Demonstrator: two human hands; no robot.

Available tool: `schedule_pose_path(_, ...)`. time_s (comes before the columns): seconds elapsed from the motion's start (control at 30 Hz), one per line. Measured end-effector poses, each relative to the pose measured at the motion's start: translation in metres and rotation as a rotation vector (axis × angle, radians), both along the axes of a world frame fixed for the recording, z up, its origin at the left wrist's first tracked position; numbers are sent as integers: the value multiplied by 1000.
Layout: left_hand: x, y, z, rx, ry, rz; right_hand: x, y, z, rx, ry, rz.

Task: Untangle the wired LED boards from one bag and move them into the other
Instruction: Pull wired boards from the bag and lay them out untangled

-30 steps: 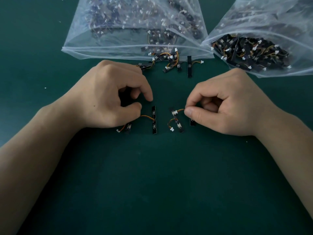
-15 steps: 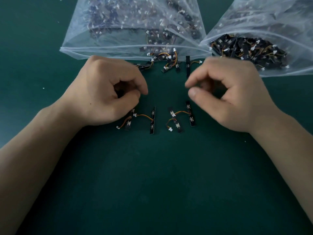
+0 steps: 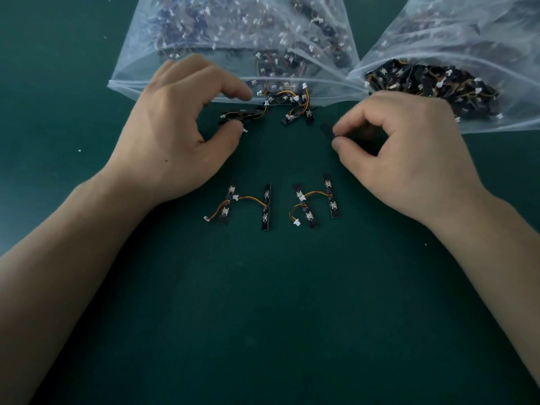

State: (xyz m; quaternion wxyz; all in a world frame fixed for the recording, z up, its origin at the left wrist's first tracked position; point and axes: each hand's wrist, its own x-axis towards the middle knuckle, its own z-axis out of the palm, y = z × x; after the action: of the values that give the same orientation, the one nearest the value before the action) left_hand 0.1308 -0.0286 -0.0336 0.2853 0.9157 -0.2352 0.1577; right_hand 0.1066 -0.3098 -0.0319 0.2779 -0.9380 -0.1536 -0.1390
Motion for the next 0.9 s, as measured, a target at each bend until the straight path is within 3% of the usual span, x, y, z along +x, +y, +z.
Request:
schedule_pose_path(0.33,1,0,-1,4,42,9,2,1,-3,-80,47,-19)
schedule_pose_path(0.5,1,0,-1,-7,52,-4,4,-5,-1,-28,48,5)
schedule_pose_path(0.7,1,0,-1,-29,73,-10,3,-11,1,-40,87,205)
schedule_pose_path(0.9,-1,1,0,-77,48,14,5,-17,3,-76,-8,270)
